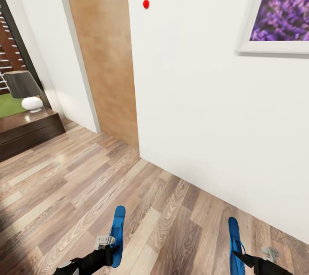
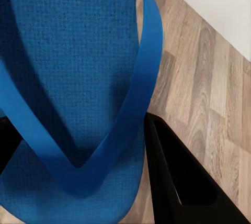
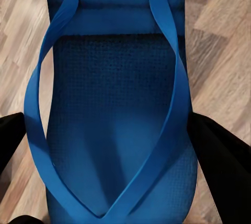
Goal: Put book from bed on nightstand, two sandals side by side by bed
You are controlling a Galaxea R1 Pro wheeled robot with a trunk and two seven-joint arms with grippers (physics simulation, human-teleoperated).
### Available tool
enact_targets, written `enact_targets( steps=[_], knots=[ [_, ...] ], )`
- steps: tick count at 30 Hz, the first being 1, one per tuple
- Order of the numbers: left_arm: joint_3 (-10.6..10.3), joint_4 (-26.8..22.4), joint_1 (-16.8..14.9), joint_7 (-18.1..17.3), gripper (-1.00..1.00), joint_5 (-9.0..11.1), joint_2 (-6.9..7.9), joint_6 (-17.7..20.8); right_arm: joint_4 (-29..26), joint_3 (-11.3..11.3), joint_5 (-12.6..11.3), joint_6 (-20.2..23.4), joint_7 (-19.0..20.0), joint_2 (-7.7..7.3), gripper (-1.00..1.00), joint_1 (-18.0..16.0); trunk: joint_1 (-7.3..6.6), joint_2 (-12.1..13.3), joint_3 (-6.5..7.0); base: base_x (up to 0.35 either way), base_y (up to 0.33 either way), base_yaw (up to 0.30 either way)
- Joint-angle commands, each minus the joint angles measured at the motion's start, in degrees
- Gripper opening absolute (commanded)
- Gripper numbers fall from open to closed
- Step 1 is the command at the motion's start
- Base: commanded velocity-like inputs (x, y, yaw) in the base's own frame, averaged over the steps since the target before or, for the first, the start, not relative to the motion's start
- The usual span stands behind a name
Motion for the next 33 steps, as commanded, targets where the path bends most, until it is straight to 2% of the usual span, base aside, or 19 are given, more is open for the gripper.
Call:
enact_targets(
  steps=[1, 15, 21, 33],
  knots=[
    [0.2, 0.1, -0.1, -0.3, -1.0, -0.1, -0.01, -0.2, 0.0, 0.0, -0.3, 0.1, 0.2, -0.02, -1.0, 0.0, 0.02, 0.0, -0.05, 0.312, -0.067, 0.2],
    [0.2, 0.1, -0.1, -0.3, -1.0, -0.1, -0.01, -0.2, 0.0, 0.0, -0.3, 0.1, 0.2, -0.02, -1.0, 0.0, 0.02, 0.0, -0.05, 0.312, -0.068, 0.046],
    [0.2, 0.1, -0.1, -0.3, -1.0, -0.1, -0.01, -0.2, 0.0, 0.0, -0.3, 0.1, 0.2, -0.02, -1.0, 0.0, 0.02, 0.0, -0.05, 0.312, -0.067, 0.185],
    [0.2, 0.1, -0.1, -0.3, -1.0, -0.1, -0.01, -0.2, 0.0, 0.0, -0.3, 0.1, 0.2, -0.02, -1.0, 0.0, 0.02, 0.0, -0.05, 0.309, -0.032, 0.069]
  ],
)
